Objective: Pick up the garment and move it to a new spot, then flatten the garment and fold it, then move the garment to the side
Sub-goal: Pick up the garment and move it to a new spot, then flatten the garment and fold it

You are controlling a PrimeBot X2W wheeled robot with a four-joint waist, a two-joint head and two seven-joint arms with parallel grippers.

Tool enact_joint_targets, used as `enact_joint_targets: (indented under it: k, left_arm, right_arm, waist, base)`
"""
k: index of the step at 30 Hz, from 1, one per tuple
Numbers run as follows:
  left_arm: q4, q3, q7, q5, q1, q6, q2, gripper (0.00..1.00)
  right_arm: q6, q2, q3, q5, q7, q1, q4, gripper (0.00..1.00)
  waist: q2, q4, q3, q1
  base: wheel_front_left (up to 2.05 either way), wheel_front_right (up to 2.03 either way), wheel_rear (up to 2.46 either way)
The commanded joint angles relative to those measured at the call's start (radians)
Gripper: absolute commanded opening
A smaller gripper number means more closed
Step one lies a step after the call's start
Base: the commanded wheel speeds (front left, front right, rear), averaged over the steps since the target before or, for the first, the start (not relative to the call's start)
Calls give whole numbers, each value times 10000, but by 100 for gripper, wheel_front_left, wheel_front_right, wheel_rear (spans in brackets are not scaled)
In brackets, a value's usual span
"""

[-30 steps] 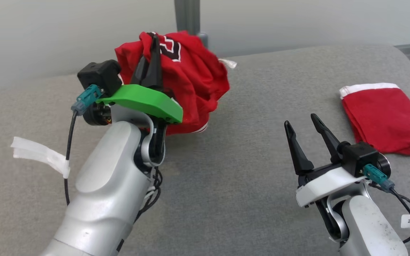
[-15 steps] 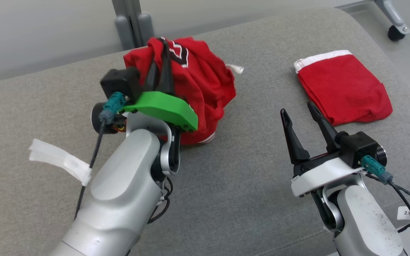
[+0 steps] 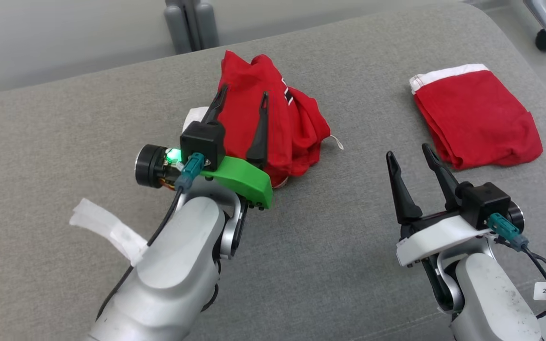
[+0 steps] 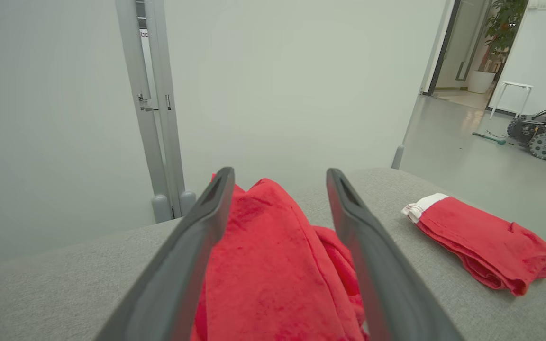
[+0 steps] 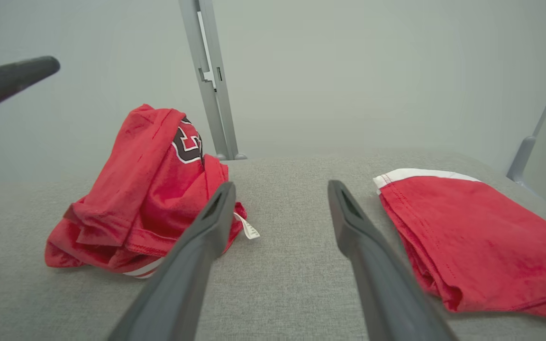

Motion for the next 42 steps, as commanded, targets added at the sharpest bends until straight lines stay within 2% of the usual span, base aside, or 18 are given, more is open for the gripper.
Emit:
enact_joint_targets:
  k: [1,6,12,20,25,30,37,42]
  left_arm:
    - [-162,214,-29,288,307,-84,65,100]
    - [-834,903,-28,1159,977,-448,354,100]
    - [-1937,1460,-17,2124,2318,-954,1120,100]
    - [-3398,2432,-17,2794,4944,-1036,1816,100]
    - [-4010,3114,-17,3069,6287,-998,1560,100]
    - [-4340,3543,-17,3397,7075,-1177,1118,100]
    - [-4351,3950,-17,3777,7151,-1571,659,100]
    - [-4164,4040,-17,3964,6896,-1854,434,100]
  right_arm:
    - [-7,-31,-23,-39,-32,168,49,100]
    - [-7,-18,-87,-48,8,442,184,100]
    - [-7,10,-217,-50,21,770,219,100]
    - [-7,148,-373,37,-57,1218,86,100]
    - [-7,225,-383,79,-82,1512,84,100]
    - [-7,268,-366,104,-103,1656,77,100]
    - [-7,295,-347,84,-108,1538,91,100]
    - [-7,245,-223,21,108,1232,337,100]
  waist:
    - [-1,948,-823,-1]
    - [-1,1640,-1402,-1]
    - [-1,2182,-1866,-1]
    - [-1,2361,-2186,-1]
    - [-1,2344,-2309,-1]
    - [-1,2283,-2346,-1]
    - [-1,2400,-2217,-1]
    - [-1,2750,-1976,-1]
  base:
    - [0,0,0]
    - [0,0,0]
    - [0,0,0]
    - [0,0,0]
    - [0,0,0]
    - [0,0,0]
    - [0,0,0]
    - [0,0,0]
